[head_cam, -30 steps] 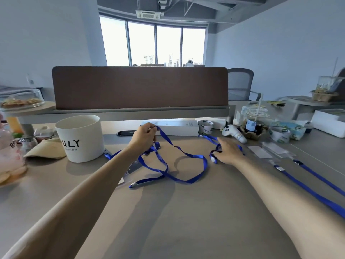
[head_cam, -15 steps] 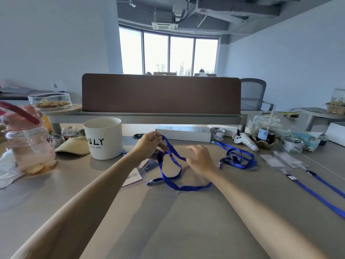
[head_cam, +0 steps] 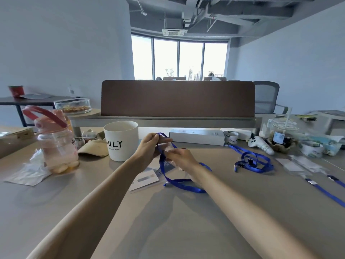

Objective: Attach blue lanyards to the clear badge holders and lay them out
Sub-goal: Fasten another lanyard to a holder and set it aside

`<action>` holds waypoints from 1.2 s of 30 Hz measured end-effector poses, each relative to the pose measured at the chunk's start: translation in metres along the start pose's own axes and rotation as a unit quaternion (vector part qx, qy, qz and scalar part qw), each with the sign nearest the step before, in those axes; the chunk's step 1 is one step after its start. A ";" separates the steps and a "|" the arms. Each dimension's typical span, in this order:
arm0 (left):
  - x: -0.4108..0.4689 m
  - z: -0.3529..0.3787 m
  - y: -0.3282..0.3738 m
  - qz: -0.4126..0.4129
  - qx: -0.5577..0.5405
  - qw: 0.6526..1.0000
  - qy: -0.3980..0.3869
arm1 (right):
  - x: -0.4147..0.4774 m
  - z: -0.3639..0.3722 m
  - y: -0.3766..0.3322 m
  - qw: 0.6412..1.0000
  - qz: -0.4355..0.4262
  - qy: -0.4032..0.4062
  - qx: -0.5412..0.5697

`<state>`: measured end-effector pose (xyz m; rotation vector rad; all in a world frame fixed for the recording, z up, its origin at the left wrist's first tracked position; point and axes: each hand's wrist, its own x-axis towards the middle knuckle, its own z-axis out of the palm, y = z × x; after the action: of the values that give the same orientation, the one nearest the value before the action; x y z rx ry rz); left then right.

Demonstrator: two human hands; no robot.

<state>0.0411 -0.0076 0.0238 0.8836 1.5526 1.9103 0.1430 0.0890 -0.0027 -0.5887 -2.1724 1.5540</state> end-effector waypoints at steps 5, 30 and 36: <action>0.001 -0.008 0.000 0.009 0.025 0.999 0.019 | 0.004 0.006 -0.003 0.999 0.038 0.001 0.013; 0.018 0.058 0.042 0.166 0.127 0.976 -0.055 | 0.013 -0.086 -0.092 0.969 -0.185 0.161 0.029; 0.023 0.066 0.064 0.156 0.125 0.974 -0.107 | 0.013 -0.113 -0.112 0.966 -0.180 0.184 0.038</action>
<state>0.0762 0.0386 0.0988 1.4675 1.6192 1.7702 0.1823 0.1520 0.1388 -0.3919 -1.8105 1.2175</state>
